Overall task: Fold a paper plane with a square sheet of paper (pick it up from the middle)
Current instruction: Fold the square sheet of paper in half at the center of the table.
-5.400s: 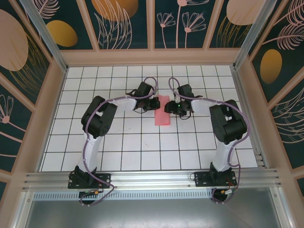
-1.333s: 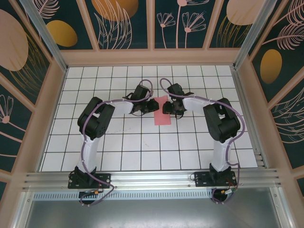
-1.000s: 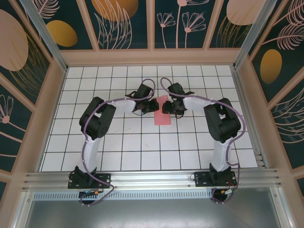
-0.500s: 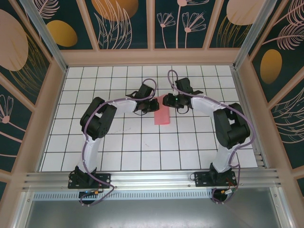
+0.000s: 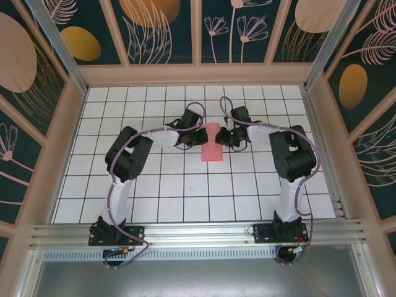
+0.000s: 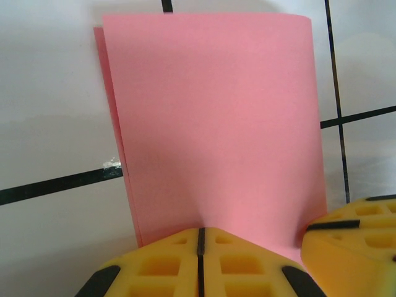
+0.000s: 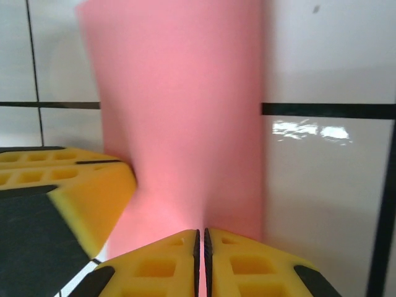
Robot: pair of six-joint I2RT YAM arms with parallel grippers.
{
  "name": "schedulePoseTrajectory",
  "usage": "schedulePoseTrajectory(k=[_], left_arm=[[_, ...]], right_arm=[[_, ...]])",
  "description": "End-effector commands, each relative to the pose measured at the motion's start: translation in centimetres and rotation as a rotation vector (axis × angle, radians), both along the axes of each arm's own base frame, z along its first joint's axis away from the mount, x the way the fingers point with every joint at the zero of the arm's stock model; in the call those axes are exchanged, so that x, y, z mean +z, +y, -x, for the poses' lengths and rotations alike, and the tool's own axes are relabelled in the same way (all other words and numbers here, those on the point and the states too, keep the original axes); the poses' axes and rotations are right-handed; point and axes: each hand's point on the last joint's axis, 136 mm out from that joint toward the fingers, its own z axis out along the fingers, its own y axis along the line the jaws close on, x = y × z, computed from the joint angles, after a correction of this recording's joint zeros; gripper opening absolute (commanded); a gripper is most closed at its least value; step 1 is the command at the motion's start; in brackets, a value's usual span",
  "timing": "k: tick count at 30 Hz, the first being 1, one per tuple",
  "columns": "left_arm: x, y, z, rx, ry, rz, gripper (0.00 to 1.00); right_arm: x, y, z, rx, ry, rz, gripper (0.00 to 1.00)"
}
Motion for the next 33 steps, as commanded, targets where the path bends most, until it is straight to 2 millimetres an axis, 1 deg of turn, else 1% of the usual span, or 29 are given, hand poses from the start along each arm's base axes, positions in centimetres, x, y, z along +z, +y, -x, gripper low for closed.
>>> schedulePoseTrajectory(k=[1,3,5,7,9,11,12,14,18,23,25,26,28,30,31,33], left_arm=[[-12.0,8.5,6.8,0.043,0.282,-0.387,0.08],[-12.0,8.6,6.9,0.041,0.284,-0.389,0.08],[-12.1,8.6,6.9,0.039,0.284,-0.39,0.08],[-12.1,8.6,7.0,0.036,0.285,-0.39,0.08],[-12.0,8.5,6.9,0.035,0.282,-0.388,0.08],[-12.0,8.5,6.9,0.035,0.282,-0.387,0.08],[-12.0,8.5,6.9,0.034,0.282,-0.387,0.09],[-12.0,8.4,6.9,0.034,0.282,-0.385,0.08],[-12.2,8.5,7.0,0.028,0.286,-0.385,0.09],[-12.2,8.6,7.2,0.023,0.289,-0.389,0.09],[-12.2,8.7,7.3,0.022,0.29,-0.39,0.09],[-12.3,8.7,7.4,0.02,0.291,-0.391,0.09],[-12.3,8.7,7.4,0.018,0.291,-0.392,0.09],[-12.2,8.6,7.4,0.016,0.29,-0.391,0.09],[-12.1,8.6,7.3,0.017,0.288,-0.39,0.09],[-12.1,8.6,7.3,0.017,0.287,-0.388,0.09]], right_arm=[[-2.4,-1.5,0.7,-0.022,0.045,0.036,0.15],[-3.5,-2.0,1.2,-0.031,0.076,0.047,0.15],[-3.5,-2.0,1.2,-0.03,0.082,0.045,0.14],[-1.8,-1.4,0.6,-0.019,0.051,0.011,0.14],[0.9,-0.7,-0.4,-0.008,-0.006,-0.029,0.15],[2.5,-0.2,-1.2,0.003,-0.037,-0.054,0.15],[2.7,0.0,-1.4,0.009,-0.041,-0.063,0.16],[2.2,0.2,-1.8,0.021,-0.031,-0.059,0.16],[0.3,0.2,-2.1,0.04,0.003,-0.058,0.16],[-2.7,-1.1,-2.5,-0.002,0.044,0.005,0.16],[-3.2,-1.6,-2.5,-0.019,0.052,0.03,0.15],[-2.8,-1.5,-2.8,-0.021,0.046,0.029,0.15],[-1.3,-0.9,-3.3,-0.013,0.014,-0.003,0.15],[1.0,0.0,-4.1,0.001,-0.035,-0.049,0.16],[1.7,0.2,-4.5,0.003,-0.048,-0.06,0.16],[2.0,0.5,-5.1,0.005,-0.059,-0.066,0.16]])
